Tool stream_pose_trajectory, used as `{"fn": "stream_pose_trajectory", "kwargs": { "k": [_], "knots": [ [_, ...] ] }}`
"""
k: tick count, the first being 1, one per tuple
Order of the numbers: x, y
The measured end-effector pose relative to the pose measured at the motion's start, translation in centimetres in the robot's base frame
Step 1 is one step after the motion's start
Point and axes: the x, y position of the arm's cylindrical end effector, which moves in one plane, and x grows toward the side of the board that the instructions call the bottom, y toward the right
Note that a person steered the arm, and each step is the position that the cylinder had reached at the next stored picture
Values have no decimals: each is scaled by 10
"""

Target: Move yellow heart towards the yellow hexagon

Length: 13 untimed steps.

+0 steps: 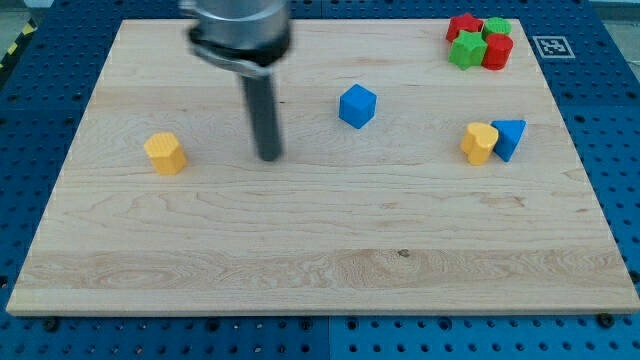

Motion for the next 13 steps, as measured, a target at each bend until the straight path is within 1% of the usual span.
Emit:
{"fn": "stream_pose_trajectory", "kwargs": {
  "k": [2, 3, 4, 5, 6, 7, 8, 9, 10, 11, 12, 13],
  "knots": [
    [29, 214],
    [19, 288],
    [-8, 278],
    [-19, 203],
    [-21, 122],
    [-21, 99],
    [-21, 160],
    [-5, 220],
    [37, 224],
    [48, 173],
    [37, 95],
    [21, 73]
  ]
}}
